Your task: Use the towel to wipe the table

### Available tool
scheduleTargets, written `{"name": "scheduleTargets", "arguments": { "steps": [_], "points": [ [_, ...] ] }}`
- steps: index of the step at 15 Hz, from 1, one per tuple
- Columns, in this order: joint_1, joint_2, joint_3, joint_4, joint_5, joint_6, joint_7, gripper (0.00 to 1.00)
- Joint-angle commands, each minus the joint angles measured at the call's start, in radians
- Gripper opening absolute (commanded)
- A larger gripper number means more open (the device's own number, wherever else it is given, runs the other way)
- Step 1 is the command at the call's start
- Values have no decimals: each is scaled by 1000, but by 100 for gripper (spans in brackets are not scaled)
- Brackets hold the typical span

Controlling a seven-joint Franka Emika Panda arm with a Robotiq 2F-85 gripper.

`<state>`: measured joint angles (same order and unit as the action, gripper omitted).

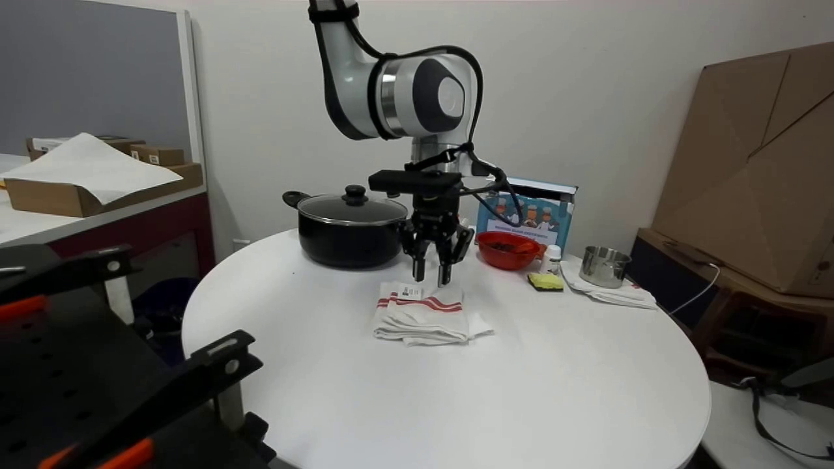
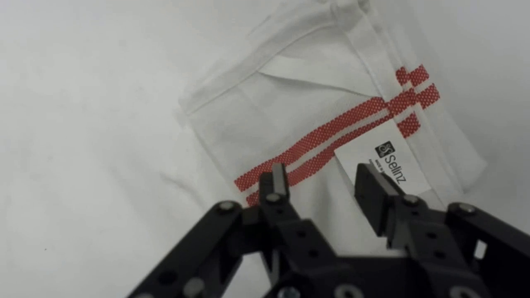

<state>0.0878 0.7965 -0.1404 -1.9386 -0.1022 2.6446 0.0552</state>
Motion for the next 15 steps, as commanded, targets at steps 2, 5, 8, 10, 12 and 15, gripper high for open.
{"name": "scheduleTargets", "arguments": {
  "steps": [2,5,8,10,12,15],
  "points": [
    [-43,-33,85,-49,12,-10,-50,87],
    [4,-83,91,-174,0,74,4,100],
    [46,-162,97,-320,4,156,42,100],
    [60,-233,106,-419,9,185,51,100],
    [92,-310,89,-506,5,217,87,100],
    [113,-426,72,-575,-8,202,107,100]
  ]
}}
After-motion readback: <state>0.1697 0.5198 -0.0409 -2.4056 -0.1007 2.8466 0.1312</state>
